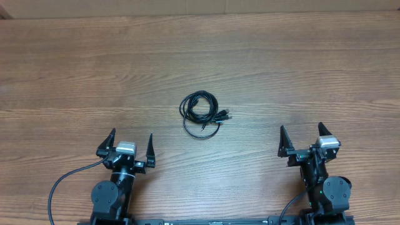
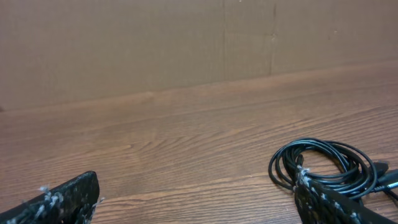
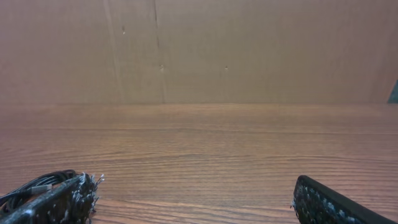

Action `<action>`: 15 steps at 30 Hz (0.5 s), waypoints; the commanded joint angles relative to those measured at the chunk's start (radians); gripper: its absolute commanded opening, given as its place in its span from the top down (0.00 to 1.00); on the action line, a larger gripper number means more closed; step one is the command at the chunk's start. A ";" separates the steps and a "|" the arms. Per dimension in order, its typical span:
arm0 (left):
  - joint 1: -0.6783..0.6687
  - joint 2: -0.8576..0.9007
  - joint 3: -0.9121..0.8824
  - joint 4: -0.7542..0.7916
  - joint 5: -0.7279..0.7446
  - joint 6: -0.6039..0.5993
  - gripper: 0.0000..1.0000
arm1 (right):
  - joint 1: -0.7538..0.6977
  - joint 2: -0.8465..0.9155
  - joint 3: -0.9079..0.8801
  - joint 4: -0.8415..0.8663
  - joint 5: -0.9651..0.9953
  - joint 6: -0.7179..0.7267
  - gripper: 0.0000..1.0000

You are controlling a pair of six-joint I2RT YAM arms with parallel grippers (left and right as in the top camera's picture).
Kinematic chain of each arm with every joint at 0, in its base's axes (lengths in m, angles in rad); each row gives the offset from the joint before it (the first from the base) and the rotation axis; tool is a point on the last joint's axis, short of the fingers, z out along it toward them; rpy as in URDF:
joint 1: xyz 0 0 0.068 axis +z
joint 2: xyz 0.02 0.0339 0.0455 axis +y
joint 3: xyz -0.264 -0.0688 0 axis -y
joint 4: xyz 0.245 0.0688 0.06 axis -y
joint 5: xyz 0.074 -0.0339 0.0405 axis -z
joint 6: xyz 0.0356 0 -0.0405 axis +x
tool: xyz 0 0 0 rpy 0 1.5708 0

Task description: Untangle cables

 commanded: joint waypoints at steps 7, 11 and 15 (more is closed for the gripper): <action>0.010 -0.010 -0.004 -0.001 0.011 0.016 0.00 | -0.005 -0.006 -0.010 0.006 -0.005 -0.002 0.00; 0.010 -0.010 -0.004 -0.001 0.012 0.016 0.00 | -0.005 -0.006 -0.010 0.006 -0.004 -0.002 0.00; 0.010 -0.010 -0.004 0.011 0.017 0.013 0.00 | -0.005 -0.006 -0.010 0.017 -0.005 -0.001 0.00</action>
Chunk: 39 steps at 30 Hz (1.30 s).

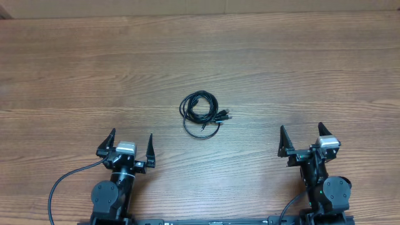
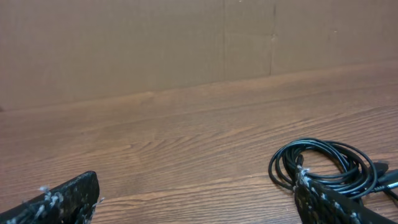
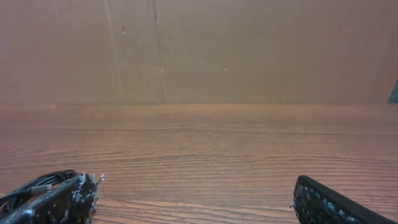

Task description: Untangle cables

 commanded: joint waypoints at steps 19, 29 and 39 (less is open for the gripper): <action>0.010 0.049 0.232 -0.287 0.009 -0.089 0.00 | -0.005 0.057 0.161 -0.196 -0.038 0.135 0.00; 0.010 0.390 0.489 -0.458 0.019 -0.107 0.00 | -0.005 0.364 0.428 -0.362 -0.055 0.135 0.00; 0.010 0.847 0.898 -0.800 0.130 -0.108 0.00 | -0.005 0.768 0.821 -0.704 -0.099 0.135 0.00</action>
